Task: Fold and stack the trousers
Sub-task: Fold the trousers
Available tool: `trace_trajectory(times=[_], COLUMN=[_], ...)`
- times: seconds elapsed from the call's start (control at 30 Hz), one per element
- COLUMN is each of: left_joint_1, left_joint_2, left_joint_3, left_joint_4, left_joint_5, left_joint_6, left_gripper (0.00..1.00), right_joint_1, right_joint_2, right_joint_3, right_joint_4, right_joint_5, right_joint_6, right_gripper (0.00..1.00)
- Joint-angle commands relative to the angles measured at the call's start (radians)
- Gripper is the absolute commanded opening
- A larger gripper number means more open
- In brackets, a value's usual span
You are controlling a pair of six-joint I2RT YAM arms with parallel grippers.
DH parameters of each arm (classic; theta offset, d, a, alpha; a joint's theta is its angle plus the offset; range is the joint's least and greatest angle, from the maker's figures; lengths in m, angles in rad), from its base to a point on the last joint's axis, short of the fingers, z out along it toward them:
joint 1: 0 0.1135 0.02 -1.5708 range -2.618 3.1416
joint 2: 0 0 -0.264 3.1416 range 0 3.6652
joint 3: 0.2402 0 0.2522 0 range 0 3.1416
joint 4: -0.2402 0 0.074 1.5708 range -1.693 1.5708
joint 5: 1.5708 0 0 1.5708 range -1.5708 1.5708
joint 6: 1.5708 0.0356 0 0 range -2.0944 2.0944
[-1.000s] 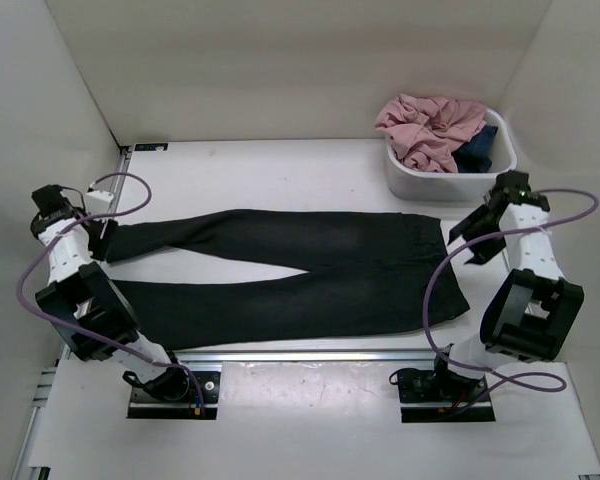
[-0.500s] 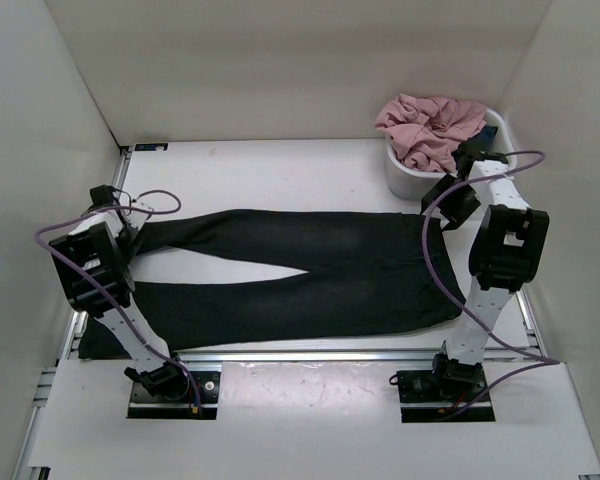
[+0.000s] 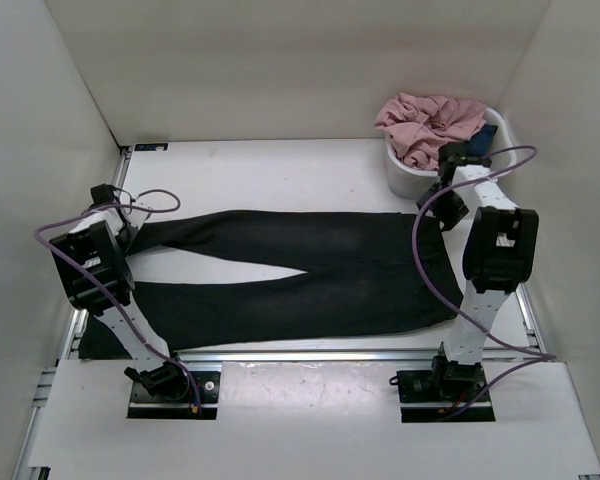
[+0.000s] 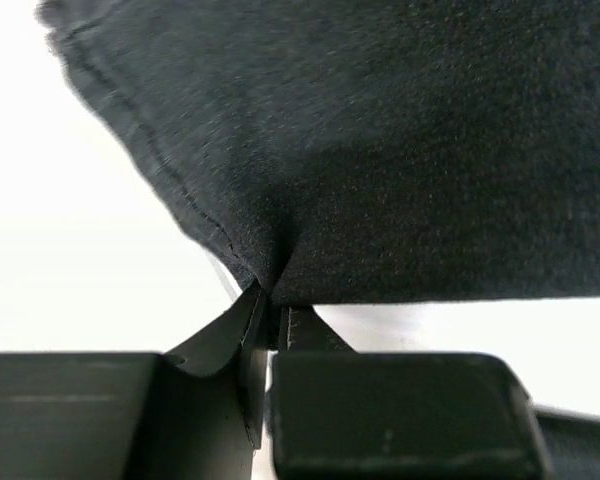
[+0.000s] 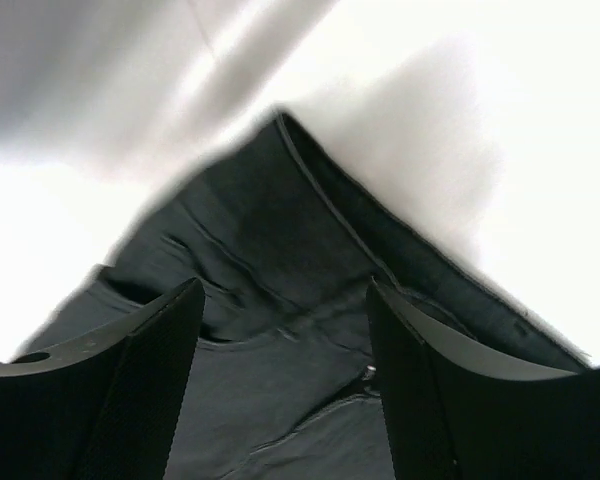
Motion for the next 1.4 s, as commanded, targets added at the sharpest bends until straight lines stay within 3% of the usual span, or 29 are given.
trace_trajectory(times=[0.0,0.1,0.23,0.37,0.73,0.97,1.17,1.3,1.37], left_joint_1=[0.0,0.0,0.0,0.0,0.0,0.0,0.0,0.0,0.01], left_joint_2=[-0.104,-0.142,-0.196,-0.236,-0.285,-0.285,-0.285,-0.294,-0.294], left_joint_3=[0.082,0.092,0.008,-0.05,0.085,0.073,0.063,0.053,0.053], left_joint_4=[-0.065,-0.129,-0.139,-0.149,-0.298,-0.332,-0.341,-0.341,-0.341], left_joint_5=[0.052,0.061,0.017,0.008,0.064,0.086,0.1,0.087,0.087], left_joint_6=[-0.027,-0.038,-0.014,-0.015,-0.064,-0.074,-0.115,-0.115,-0.115], left_gripper=[0.14,0.14,0.14,0.14,0.14,0.14,0.14,0.14,0.14], right_joint_1=[0.087,0.113,0.123,0.144,0.228,0.276,0.276,0.276,0.276], right_joint_2=[-0.029,-0.087,-0.008,0.022,0.041,0.099,0.229,0.329,0.308], right_joint_3=[-0.157,-0.222,-0.144,-0.144,-0.044,0.055,0.169,0.249,0.209], right_joint_4=[0.072,0.112,0.048,0.096,0.163,0.175,0.087,-0.049,-0.058], right_joint_5=[0.193,0.217,0.246,0.298,0.356,0.384,0.385,0.361,0.319], right_joint_6=[0.024,0.033,0.068,0.154,0.127,0.075,0.043,0.033,0.033], right_gripper=[0.7,0.7,0.75,0.75,0.75,0.78,0.86,0.85,0.81])
